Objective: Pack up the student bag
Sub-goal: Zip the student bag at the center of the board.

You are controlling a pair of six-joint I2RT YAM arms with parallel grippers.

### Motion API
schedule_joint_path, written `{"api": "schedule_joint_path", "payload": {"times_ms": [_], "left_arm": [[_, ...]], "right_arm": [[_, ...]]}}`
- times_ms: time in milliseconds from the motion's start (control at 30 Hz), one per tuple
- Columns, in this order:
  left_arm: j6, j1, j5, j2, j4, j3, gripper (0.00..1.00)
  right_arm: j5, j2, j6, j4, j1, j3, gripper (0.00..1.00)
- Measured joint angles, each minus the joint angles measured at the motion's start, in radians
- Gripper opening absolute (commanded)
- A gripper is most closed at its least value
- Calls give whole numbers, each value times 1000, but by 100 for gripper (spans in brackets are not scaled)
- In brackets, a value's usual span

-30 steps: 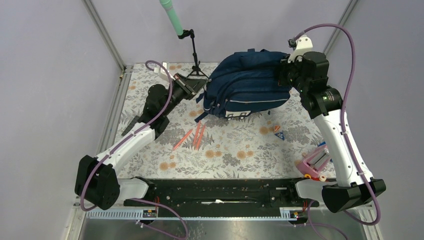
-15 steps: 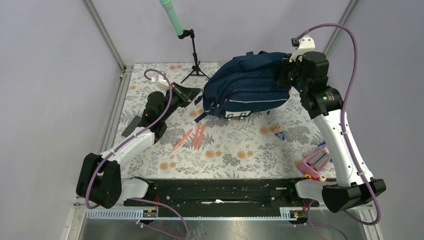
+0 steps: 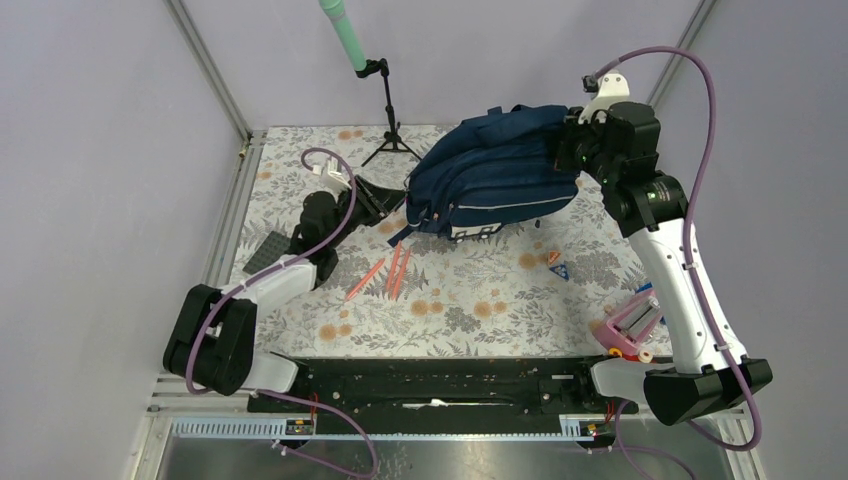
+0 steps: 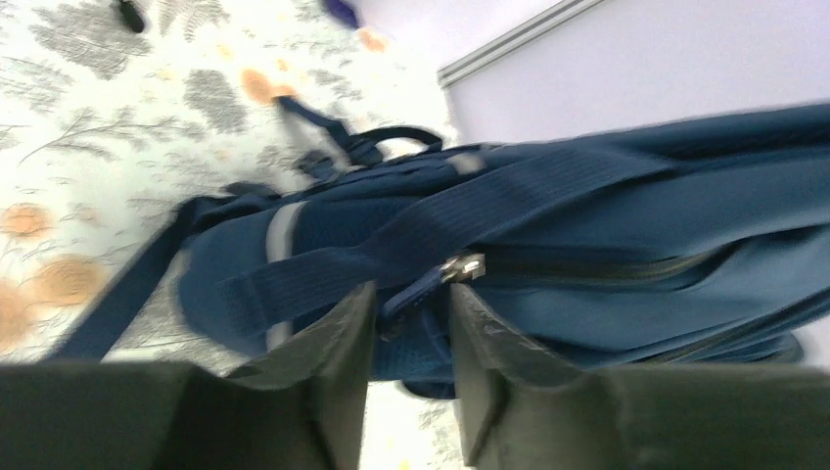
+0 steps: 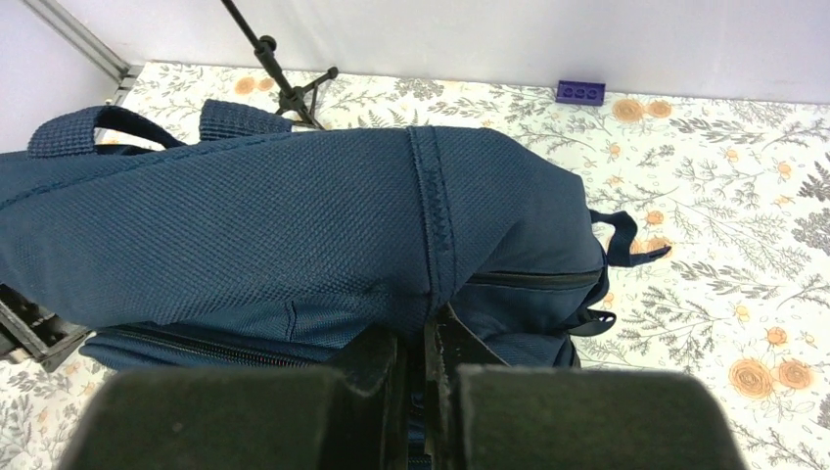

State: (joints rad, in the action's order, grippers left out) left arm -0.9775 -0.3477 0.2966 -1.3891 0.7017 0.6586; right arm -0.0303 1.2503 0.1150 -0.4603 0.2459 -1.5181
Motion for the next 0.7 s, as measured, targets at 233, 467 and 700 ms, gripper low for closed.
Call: {"api": "schedule_joint_path", "payload": {"times_ms": [233, 467, 700], "left_arm": [[240, -1, 5, 138, -354, 77, 89], [553, -132, 65, 257, -522, 383, 99], [803, -145, 158, 108, -687, 678, 99]], "right_arm": [[-89, 12, -26, -31, -8, -35, 0], [-148, 55, -74, -65, 11, -106, 0], [-199, 87, -100, -66, 11, -134, 0]]}}
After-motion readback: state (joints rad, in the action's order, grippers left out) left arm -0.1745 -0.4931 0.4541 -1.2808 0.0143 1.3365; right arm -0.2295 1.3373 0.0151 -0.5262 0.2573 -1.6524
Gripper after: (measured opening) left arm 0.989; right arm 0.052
